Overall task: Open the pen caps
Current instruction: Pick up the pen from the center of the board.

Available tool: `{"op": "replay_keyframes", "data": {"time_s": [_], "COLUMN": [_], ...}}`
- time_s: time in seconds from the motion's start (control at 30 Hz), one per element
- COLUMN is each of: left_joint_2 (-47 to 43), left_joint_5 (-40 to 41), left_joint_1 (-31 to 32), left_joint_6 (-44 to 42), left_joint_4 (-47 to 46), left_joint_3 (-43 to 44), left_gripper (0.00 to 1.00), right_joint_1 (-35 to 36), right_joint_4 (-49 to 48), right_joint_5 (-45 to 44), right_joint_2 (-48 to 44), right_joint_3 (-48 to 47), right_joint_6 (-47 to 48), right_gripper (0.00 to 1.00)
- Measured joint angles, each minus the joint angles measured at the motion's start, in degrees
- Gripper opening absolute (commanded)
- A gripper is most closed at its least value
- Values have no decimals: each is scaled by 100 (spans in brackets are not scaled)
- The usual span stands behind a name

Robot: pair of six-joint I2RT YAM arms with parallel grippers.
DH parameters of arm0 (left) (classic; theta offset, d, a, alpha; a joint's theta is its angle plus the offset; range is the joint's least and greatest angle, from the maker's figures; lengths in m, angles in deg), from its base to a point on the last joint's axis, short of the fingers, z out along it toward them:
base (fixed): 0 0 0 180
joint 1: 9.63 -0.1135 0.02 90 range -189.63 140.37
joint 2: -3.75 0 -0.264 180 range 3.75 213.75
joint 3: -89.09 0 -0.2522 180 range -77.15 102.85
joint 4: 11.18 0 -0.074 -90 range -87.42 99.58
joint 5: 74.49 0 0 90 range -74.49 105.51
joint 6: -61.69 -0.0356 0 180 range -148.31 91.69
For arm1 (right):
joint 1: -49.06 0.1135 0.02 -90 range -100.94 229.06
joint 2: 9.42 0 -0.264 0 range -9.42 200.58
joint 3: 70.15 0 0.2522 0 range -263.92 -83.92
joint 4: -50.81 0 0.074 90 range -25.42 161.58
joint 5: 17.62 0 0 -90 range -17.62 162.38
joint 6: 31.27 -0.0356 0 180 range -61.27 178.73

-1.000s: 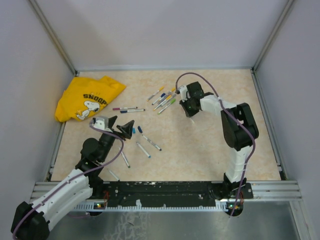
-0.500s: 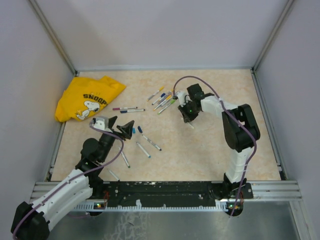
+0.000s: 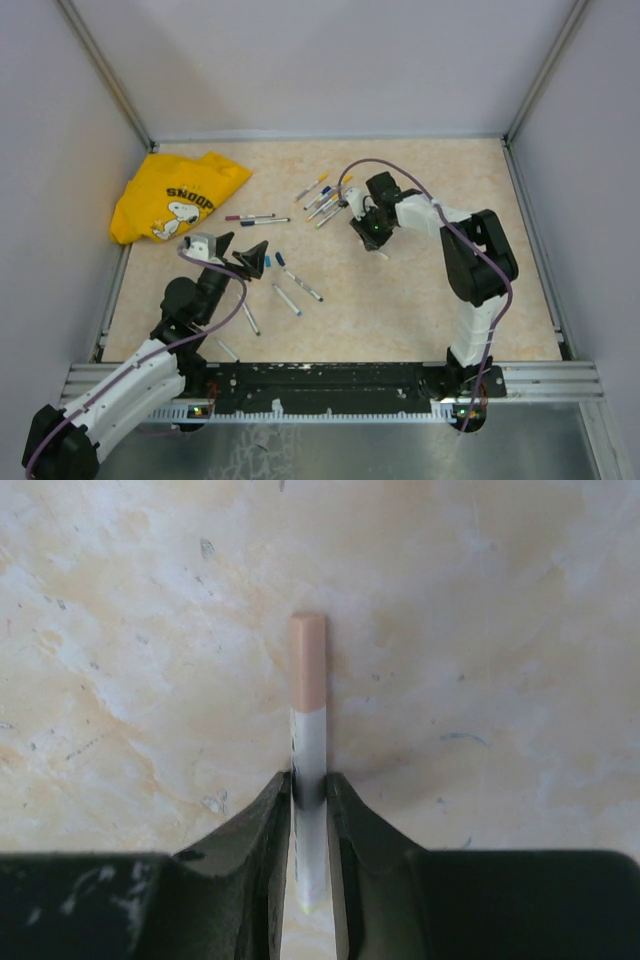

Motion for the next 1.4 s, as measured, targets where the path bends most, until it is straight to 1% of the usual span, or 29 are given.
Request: {"op": "replay_keyframes", "data": {"time_s": [0.1,0.23,0.5,0.6,0.8,1.07,1.2,1.3,1.4], "left_joint_2": [-7,-15,-48,-48,-70,-76,-85,-92,-96], "left_joint_5": [2,11,15,15,17,33,35,37,35], "left_joint_1": [0,0,0,0,0,0,0,0,0], "left_joint_6": [0,0,0,0,0,0,0,0,2], "left_joint_4": [-2,-2,-2,-2,-2,0,-4,-4,-4], "left_joint_3": [-24,-46,-57,-57,-59,-63,-76,-83,-87], "left_gripper": [100,100,100,100,100,100,100,100,100], "right_joint_1": [22,26,83,116,138,138,138,138,138], "right_joint_4": [26,31,46,46,33,31,31,31,31], "right_joint_5": [-76,-122,-210,-286,-389,-400,-400,-398,-396], "right_joint_2": [-2,-2,-2,-2,-2,-2,-2,-2,-2], "right_joint_3": [39,39,39,39,37,37,37,37,37], "right_joint_6": [39,50,111,140,149,142,142,142,142], "right_gripper": [25,25,24,22,11,4,4,8,15]}}
